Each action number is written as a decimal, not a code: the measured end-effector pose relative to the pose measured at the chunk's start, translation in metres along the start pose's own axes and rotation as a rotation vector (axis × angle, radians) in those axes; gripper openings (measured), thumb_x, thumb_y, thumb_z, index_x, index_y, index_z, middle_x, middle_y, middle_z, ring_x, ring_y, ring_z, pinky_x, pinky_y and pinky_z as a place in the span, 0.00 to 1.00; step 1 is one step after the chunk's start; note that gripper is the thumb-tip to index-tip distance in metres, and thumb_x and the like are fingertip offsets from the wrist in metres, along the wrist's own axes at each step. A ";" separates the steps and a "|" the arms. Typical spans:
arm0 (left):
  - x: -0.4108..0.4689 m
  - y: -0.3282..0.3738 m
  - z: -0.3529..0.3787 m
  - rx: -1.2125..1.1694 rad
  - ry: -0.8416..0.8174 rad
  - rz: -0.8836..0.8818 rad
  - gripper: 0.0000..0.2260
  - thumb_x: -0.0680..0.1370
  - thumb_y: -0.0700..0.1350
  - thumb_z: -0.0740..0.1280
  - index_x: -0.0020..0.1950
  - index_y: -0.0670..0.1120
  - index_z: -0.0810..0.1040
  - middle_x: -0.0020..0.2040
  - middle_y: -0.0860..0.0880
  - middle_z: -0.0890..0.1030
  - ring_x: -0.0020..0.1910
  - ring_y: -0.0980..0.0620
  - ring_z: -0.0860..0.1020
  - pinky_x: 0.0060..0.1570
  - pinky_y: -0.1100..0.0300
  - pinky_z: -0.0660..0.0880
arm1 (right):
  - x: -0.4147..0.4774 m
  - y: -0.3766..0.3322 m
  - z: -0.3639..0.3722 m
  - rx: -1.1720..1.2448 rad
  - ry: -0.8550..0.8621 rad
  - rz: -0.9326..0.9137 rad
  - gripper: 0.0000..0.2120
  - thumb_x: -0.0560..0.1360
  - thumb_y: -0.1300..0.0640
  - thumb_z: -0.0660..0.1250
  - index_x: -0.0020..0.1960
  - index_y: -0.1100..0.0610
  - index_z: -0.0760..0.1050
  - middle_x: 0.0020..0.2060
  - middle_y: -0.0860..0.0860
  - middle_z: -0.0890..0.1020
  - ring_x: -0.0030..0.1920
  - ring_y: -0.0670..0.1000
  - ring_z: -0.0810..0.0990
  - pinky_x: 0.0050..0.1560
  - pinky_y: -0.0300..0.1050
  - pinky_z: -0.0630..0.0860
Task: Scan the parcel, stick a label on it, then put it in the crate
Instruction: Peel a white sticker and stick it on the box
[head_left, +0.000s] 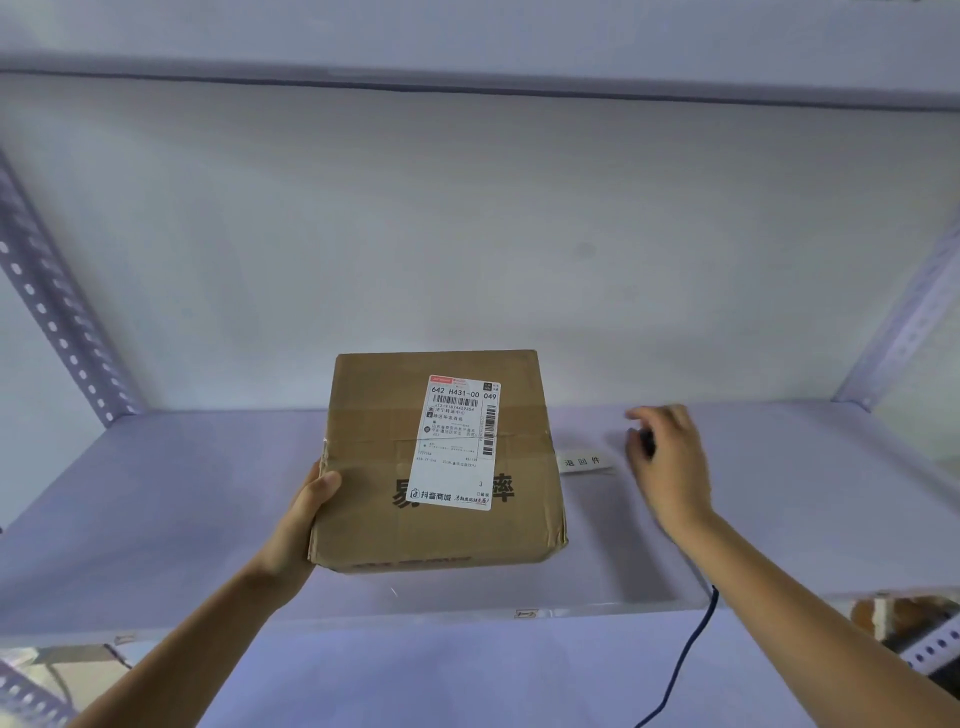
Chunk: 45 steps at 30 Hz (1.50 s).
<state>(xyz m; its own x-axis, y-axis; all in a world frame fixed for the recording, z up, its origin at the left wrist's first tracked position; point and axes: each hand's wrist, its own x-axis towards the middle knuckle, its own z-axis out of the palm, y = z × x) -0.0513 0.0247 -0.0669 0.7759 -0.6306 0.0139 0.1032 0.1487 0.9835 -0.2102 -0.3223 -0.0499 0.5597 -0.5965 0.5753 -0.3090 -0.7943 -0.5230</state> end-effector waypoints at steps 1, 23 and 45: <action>0.000 0.000 0.000 0.001 0.000 -0.003 0.20 0.74 0.54 0.56 0.64 0.51 0.75 0.56 0.48 0.84 0.52 0.51 0.84 0.42 0.60 0.82 | -0.001 -0.004 0.008 -0.042 -0.124 -0.090 0.10 0.75 0.65 0.66 0.56 0.62 0.80 0.52 0.59 0.79 0.52 0.60 0.79 0.49 0.49 0.75; -0.002 0.001 0.000 -0.015 0.013 -0.047 0.22 0.73 0.54 0.56 0.65 0.49 0.73 0.55 0.49 0.85 0.50 0.52 0.84 0.40 0.60 0.81 | 0.010 0.012 0.065 -0.352 -0.606 -0.161 0.11 0.78 0.63 0.61 0.47 0.58 0.82 0.49 0.55 0.81 0.50 0.54 0.80 0.50 0.45 0.75; -0.002 0.003 0.002 0.005 0.005 -0.051 0.23 0.73 0.54 0.56 0.65 0.49 0.73 0.58 0.46 0.83 0.51 0.51 0.84 0.41 0.62 0.81 | 0.009 0.006 0.059 0.107 -0.325 0.184 0.05 0.78 0.64 0.61 0.42 0.61 0.70 0.33 0.55 0.78 0.32 0.51 0.71 0.31 0.43 0.66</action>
<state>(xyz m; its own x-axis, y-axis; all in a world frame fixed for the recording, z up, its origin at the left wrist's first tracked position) -0.0535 0.0251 -0.0641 0.7727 -0.6337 -0.0370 0.1398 0.1130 0.9837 -0.1616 -0.3257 -0.0843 0.7224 -0.6463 0.2457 -0.3539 -0.6509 -0.6716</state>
